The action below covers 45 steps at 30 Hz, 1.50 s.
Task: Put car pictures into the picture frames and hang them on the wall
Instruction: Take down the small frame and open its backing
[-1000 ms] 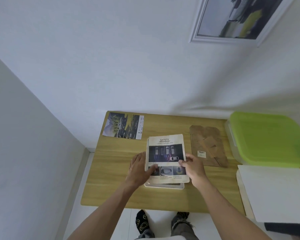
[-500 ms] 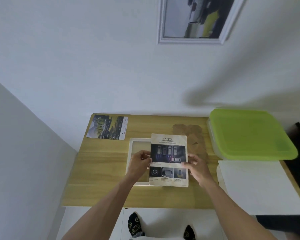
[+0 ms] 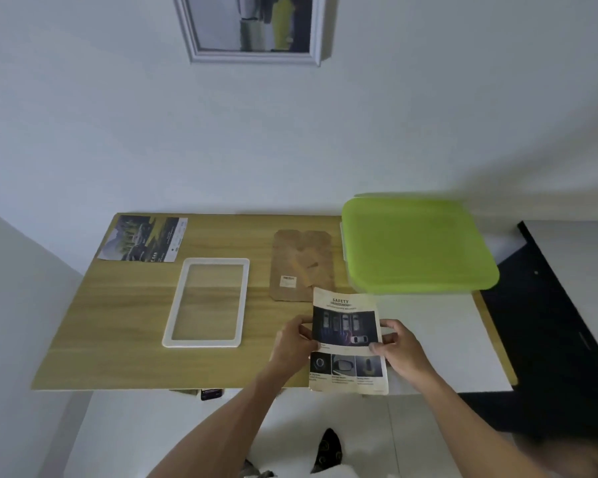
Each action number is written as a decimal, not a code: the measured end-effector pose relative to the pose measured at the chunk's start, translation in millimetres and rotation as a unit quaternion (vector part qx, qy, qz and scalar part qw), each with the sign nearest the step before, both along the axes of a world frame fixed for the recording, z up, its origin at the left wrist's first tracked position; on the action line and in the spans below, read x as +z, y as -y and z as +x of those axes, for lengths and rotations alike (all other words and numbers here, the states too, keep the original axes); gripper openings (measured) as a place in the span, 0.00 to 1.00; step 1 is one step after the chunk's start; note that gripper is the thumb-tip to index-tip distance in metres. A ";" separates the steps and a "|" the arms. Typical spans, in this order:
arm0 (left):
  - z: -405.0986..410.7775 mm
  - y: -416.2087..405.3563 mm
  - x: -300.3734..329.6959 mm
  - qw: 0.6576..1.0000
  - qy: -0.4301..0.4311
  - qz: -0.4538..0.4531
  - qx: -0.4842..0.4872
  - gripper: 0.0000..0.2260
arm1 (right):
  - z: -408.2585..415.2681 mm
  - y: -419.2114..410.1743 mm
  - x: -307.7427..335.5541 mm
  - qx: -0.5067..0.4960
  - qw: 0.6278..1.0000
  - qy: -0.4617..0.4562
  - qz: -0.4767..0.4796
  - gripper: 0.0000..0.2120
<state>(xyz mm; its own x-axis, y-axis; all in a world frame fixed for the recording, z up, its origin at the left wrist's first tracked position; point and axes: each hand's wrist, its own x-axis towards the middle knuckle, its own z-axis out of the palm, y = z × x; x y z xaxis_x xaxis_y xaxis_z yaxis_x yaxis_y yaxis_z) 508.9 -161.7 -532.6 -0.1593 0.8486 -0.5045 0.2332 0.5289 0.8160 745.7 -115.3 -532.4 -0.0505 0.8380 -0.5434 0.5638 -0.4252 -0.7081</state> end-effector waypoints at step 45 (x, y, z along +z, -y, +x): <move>-112.2 -30.5 8.2 0.963 -0.231 0.131 -0.036 0.19 | -156.3 -33.4 19.6 0.224 0.930 0.080 0.281 0.15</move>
